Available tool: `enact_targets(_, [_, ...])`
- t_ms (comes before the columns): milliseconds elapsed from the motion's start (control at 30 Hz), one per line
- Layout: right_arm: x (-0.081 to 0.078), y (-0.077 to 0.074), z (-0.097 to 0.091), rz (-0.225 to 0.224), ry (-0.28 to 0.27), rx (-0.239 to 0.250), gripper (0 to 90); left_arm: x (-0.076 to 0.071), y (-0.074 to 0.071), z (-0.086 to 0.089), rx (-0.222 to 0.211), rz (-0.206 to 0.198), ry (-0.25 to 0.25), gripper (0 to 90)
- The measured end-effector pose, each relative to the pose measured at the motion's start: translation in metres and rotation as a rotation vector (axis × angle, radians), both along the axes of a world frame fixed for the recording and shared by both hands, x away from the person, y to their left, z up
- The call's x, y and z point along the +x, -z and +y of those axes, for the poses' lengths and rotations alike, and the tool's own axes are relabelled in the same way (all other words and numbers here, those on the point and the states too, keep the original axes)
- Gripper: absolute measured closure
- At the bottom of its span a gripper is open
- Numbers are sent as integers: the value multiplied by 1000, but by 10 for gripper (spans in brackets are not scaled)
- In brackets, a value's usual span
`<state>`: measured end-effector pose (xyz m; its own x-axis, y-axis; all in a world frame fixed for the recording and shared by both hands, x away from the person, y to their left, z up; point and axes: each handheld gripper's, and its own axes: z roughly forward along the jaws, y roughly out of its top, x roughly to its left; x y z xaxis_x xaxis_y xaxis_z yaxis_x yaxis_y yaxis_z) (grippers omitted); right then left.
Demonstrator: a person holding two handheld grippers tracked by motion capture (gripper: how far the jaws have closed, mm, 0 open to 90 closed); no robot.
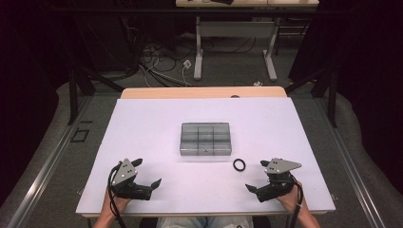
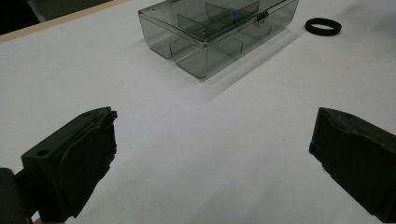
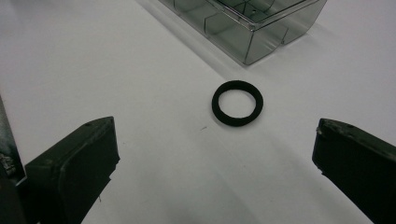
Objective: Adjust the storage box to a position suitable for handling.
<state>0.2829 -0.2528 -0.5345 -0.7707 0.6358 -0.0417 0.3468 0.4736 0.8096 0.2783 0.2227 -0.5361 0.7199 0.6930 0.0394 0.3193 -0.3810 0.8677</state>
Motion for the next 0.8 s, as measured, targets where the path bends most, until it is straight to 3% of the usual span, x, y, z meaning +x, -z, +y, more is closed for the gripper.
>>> enact_targets(233, [8, 2, 6, 6, 1, 7, 0, 4, 2, -1, -2, 5, -1, 0])
enact_targets(500, [19, -6, 16, 11, 23, 10, 0, 10, 4, -7, -1, 13, 14, 0])
enact_targets(800, [35, -12, 29, 11, 7, 15, 0, 10, 4, -7, 2, 13, 15, 0])
